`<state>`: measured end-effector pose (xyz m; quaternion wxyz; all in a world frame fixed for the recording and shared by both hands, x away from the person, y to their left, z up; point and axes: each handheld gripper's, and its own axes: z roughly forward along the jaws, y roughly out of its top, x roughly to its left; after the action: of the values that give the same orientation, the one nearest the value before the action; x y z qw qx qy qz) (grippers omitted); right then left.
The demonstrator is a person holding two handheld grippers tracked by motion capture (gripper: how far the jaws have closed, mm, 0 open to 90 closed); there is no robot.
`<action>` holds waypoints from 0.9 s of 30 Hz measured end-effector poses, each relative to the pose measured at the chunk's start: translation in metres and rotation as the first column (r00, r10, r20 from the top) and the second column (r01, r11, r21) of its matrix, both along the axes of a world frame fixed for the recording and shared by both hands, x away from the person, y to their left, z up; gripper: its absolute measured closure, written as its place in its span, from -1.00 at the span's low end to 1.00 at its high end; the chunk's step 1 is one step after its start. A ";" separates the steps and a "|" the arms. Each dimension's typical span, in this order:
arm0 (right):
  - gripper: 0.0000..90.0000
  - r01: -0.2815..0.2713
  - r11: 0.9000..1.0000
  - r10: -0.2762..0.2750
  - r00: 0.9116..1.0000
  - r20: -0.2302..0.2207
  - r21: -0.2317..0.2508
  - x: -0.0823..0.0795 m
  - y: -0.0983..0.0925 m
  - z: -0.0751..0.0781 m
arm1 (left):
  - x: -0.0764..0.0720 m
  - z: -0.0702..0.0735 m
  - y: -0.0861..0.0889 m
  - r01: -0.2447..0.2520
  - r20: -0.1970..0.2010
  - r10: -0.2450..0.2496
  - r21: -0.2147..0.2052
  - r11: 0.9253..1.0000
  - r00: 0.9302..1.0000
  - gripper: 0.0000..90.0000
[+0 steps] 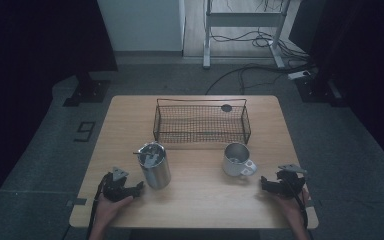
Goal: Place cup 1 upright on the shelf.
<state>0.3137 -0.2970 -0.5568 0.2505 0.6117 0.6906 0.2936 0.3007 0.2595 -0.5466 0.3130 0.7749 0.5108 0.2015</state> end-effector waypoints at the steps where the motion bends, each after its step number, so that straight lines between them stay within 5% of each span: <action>1: -1.00 0.001 1.000 -0.001 1.000 0.000 0.000 0.000 0.000 0.000 | 0.000 0.000 0.000 -0.001 0.000 0.001 0.000 1.000 1.000 -0.64; 9: -1.00 0.018 1.000 -0.018 1.000 0.000 0.000 0.000 0.000 0.000 | -0.001 0.000 0.000 -0.010 -0.001 0.010 -0.005 1.000 1.000 -0.64; 12: -1.00 0.020 1.000 -0.020 1.000 -0.001 0.002 0.000 0.000 0.000 | -0.002 0.001 0.004 -0.011 -0.009 0.011 -0.072 0.997 1.000 -0.66; 20: -1.00 0.019 1.000 -0.019 1.000 0.000 0.002 0.001 0.000 0.000 | -0.002 0.001 0.003 -0.016 -0.010 0.015 -0.060 0.998 1.000 -0.66; 27: -1.00 0.018 1.000 -0.018 1.000 0.000 0.002 0.001 0.000 0.000 | -0.007 0.012 0.007 -0.027 0.009 0.028 -0.105 0.994 1.000 -0.67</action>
<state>0.3144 -0.2967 -0.5568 0.2525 0.6182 0.6847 0.2921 0.2937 0.2668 -0.5343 0.3530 0.7493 0.5297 0.1829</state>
